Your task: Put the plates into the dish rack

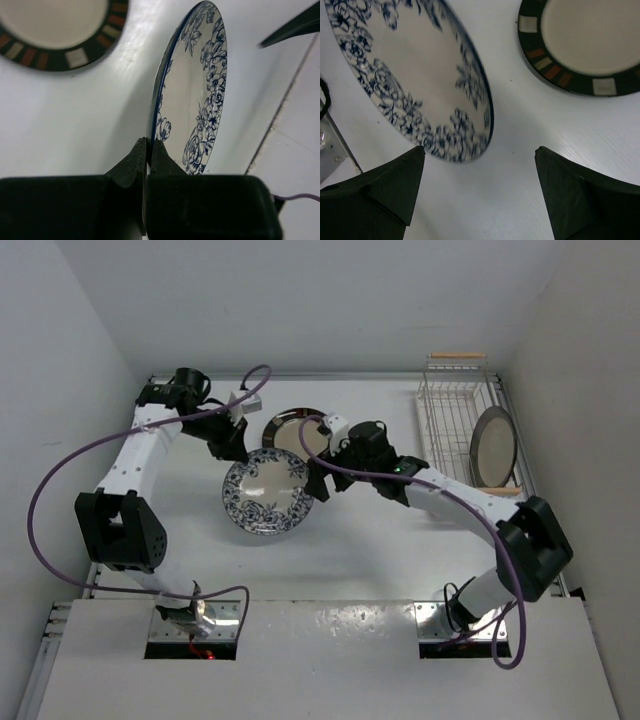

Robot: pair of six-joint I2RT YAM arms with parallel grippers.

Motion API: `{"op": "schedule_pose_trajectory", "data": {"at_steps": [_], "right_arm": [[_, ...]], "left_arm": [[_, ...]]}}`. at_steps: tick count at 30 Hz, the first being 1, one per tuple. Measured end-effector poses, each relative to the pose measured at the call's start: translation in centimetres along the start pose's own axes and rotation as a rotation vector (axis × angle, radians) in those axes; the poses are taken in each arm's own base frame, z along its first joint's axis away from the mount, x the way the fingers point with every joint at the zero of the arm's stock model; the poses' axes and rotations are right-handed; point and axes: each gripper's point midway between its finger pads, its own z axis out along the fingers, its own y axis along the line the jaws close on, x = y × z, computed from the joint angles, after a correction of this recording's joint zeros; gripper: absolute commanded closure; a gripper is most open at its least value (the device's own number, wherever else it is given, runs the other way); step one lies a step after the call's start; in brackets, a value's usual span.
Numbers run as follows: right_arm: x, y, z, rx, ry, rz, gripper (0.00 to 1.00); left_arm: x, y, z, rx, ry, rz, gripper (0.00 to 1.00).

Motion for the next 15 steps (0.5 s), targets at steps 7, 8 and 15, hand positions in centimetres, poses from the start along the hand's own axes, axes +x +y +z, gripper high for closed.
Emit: {"op": "schedule_pose_trajectory", "data": {"at_steps": [7,8,15], "right_arm": [[-0.4,1.0,3.3,-0.035,-0.036,0.017,0.45],[-0.6,1.5,3.5,-0.061,-0.044,0.033,0.60],[-1.5,4.6,3.3,-0.209,-0.088,0.052,1.00]], "left_arm": [[-1.3,-4.6,1.1,0.120,0.011,0.093,1.00],[-1.5,-4.9,0.8,0.120,0.004,0.097,1.00],[-3.4,-3.3,-0.6,0.008,-0.058,0.137,0.87]]}}
